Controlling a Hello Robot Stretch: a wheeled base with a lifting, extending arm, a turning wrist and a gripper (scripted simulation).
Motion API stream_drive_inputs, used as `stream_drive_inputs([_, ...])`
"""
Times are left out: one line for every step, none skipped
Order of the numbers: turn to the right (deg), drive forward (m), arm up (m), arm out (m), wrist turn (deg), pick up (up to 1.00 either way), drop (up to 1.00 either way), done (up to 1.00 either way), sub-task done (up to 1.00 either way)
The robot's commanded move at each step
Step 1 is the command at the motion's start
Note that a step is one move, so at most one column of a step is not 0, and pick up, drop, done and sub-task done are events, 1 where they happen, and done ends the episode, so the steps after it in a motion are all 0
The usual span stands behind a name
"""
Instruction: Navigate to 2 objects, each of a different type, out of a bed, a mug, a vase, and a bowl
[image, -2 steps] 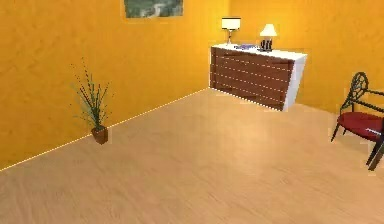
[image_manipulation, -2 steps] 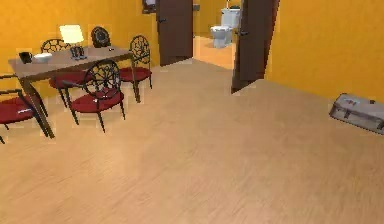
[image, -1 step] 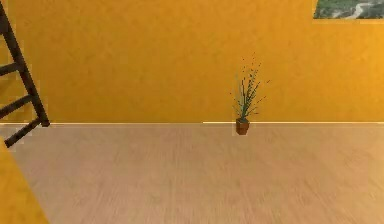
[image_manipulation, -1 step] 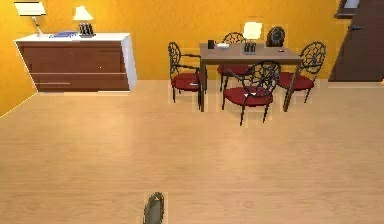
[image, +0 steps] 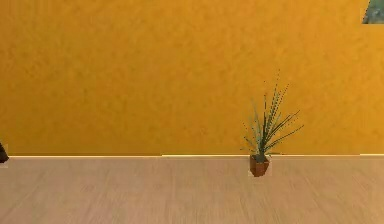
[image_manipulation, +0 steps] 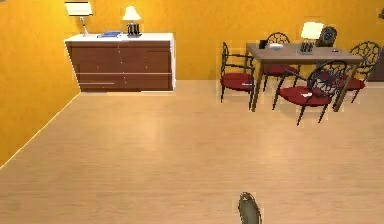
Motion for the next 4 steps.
stream_drive_inputs([-15.0, 0.00, 0.00, 0.00, 0.0, 0.00, 0.00, 0.00, 0.00])
stream_drive_inputs([0.0, 0.50, 0.00, 0.00, 0.0, 0.00, 0.00, 0.00, 0.00])
stream_drive_inputs([-45.0, 0.00, 0.00, 0.00, 0.0, 0.00, 0.00, 0.00, 0.00])
stream_drive_inputs([-33.0, 0.00, 0.00, 0.00, 0.0, 0.00, 0.00, 0.00, 0.00])
